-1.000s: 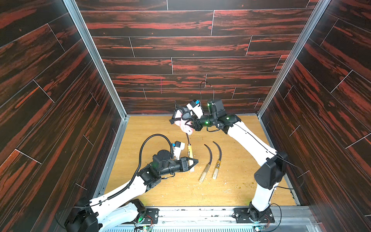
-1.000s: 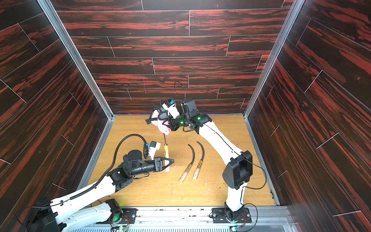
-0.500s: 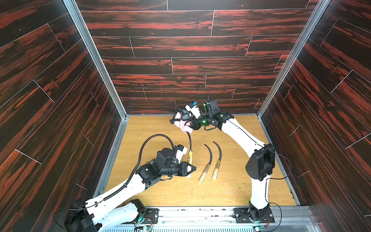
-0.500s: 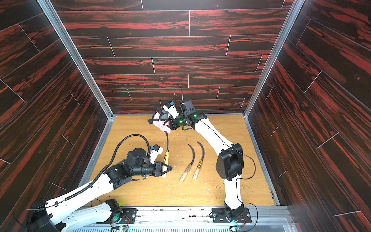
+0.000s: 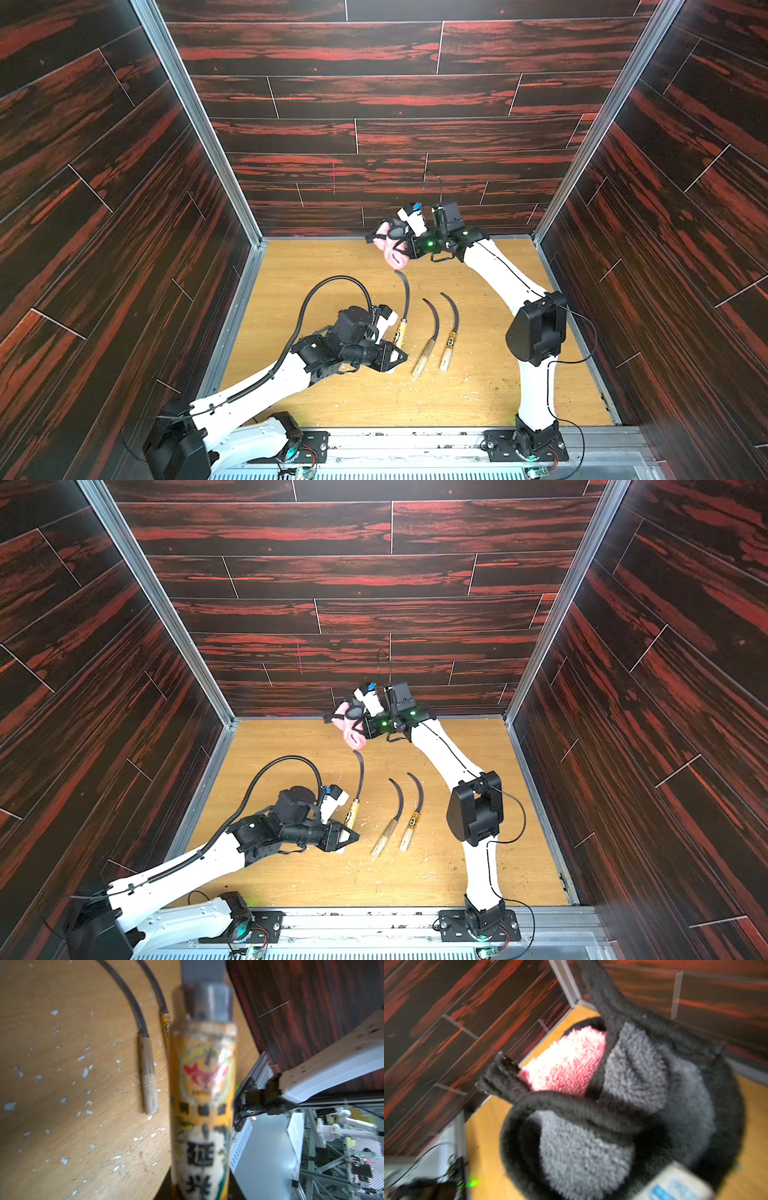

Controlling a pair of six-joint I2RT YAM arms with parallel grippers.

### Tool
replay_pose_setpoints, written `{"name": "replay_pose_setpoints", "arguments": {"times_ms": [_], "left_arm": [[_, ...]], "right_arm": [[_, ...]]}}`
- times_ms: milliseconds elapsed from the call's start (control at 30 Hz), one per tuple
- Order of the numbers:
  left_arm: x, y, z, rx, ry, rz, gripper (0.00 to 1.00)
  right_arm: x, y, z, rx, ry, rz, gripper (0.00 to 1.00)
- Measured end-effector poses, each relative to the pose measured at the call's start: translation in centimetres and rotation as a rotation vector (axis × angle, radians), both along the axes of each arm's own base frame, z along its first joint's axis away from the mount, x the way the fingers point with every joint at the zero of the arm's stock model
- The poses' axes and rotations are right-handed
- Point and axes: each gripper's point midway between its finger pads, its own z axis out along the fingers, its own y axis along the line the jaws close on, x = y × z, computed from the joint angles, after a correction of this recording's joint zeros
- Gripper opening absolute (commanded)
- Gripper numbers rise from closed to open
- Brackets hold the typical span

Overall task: Wipe small sickles with rags
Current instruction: Wipe the small sickle.

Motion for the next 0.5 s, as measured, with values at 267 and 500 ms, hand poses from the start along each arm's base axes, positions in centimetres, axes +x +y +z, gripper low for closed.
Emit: {"name": "replay_pose_setpoints", "arguments": {"times_ms": [267,500], "left_arm": [[1.0,2.5,-4.8,0.265,0.033,0.054,0.00],[3.4,2.7,-4.4,0.370,-0.045,0.072,0.00]], "right_arm": [[-0.2,-3.4,-0.7,-0.102,-0.014,-0.110,0.00],[-10.6,-2.0,0.7,-0.135,-0.014,-0.018,0.00]]}}
